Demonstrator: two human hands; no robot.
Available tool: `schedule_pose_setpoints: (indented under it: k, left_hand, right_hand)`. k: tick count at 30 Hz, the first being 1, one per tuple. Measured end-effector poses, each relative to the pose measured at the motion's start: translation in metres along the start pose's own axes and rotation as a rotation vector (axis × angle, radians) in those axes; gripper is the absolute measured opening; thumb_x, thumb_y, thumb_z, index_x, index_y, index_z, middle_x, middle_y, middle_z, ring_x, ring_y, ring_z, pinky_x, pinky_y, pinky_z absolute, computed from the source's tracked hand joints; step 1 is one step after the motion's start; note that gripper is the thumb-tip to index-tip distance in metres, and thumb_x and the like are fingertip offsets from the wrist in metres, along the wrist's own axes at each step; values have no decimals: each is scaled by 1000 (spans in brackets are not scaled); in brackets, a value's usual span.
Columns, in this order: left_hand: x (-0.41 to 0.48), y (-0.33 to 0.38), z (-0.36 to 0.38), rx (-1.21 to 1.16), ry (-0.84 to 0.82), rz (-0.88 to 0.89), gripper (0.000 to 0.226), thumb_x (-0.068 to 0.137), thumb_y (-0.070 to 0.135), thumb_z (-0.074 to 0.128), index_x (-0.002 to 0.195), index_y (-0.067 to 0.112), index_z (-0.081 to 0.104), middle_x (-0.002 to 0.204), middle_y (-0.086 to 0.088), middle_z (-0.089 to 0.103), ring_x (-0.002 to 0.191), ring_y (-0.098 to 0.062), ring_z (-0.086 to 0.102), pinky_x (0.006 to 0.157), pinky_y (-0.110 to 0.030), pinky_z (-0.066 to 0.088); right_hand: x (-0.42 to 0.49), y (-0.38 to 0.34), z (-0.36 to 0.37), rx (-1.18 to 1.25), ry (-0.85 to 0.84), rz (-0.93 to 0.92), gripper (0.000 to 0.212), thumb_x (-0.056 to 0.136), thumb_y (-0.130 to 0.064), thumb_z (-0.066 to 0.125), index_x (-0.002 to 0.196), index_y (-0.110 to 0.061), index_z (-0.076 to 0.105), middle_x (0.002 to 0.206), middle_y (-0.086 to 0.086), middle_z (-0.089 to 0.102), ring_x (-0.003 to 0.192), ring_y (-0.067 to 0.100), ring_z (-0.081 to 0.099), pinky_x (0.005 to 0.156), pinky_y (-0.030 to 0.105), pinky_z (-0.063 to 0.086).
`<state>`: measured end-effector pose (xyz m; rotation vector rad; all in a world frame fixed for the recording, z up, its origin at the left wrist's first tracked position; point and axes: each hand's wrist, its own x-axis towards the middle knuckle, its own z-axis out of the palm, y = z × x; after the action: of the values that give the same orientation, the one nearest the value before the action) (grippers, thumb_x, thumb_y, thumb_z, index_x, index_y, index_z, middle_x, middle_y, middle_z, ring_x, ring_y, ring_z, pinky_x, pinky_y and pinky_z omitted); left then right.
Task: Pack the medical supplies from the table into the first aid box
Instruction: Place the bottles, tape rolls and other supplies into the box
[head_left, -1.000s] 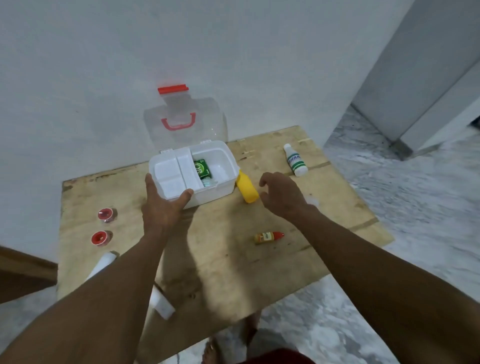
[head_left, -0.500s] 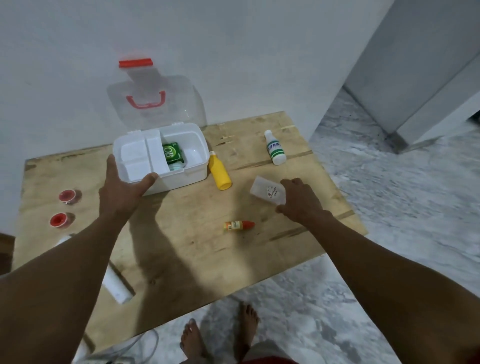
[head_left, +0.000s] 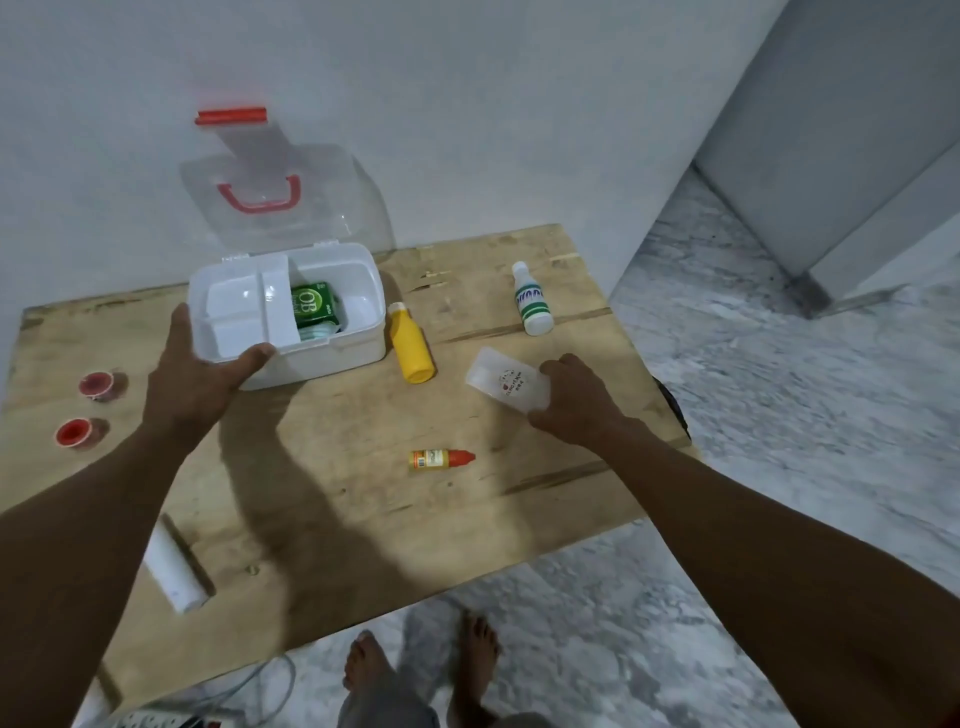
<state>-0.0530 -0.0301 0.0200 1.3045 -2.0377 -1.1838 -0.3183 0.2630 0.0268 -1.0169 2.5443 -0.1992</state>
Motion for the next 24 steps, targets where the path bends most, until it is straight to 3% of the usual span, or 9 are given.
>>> schedule_pose_setpoints:
  k: [4,7,9,12,15,20,22,24]
  left_hand:
    - [-4,3,-1,-9,-3,-11,90,64,64,74,140,38,34,137,-3,55,120,-35,54,94,-58,50]
    - [-5,3,-2,-48,-18,-21,92,62,65,75,141,40,33,135,1,57,119,-32,56,95,-56,50]
    - [-6,3,-3,-33,-14,-16,88,66,59,75,141,39,33,135,1,57,119,-32,56,98,-51,48]
    - [-5,2,-2,-38,1,-5,85,73,48,80,144,36,33,131,6,58,115,-26,56,93,-39,46]
    - [-4,1,-1,-63,15,7,84,78,38,82,145,33,33,121,12,55,104,-18,53,85,-31,41]
    - [1,-4,-7,-59,-38,-1,92,74,46,81,148,33,28,131,3,59,113,-27,57,90,-37,47]
    - [3,-5,-9,-65,-53,3,92,71,49,79,146,34,29,127,3,61,110,-27,58,86,-35,47]
    - [1,-4,-8,-76,-48,19,88,70,47,78,144,35,32,120,7,61,105,-25,59,80,-32,45]
  right_hand:
    - [9,-22,-27,44,61,-78,58,75,-27,80,125,-7,60,118,14,57,107,31,59,84,34,48]
    - [18,-53,-44,51,105,-170,43,68,-28,74,101,0,66,97,19,62,92,37,61,75,34,46]
    - [31,-74,-52,-5,108,-224,46,64,-36,64,89,3,64,86,18,61,88,36,58,78,33,41]
    - [42,-115,-74,-71,78,-249,56,58,-42,59,98,-4,63,90,8,50,95,30,54,69,27,31]
    - [56,-153,-83,-116,60,-254,44,68,-35,72,99,-6,63,94,4,41,91,28,54,67,26,32]
    - [81,-196,-76,-240,53,-268,41,76,-21,77,108,-4,59,114,14,49,103,33,58,71,29,38]
    - [88,-209,-72,-293,25,-266,37,75,-18,77,104,-6,57,113,13,51,98,33,59,71,31,41]
    - [98,-216,-67,-324,-1,-263,30,73,-14,77,88,-11,51,109,12,52,88,30,56,70,32,46]
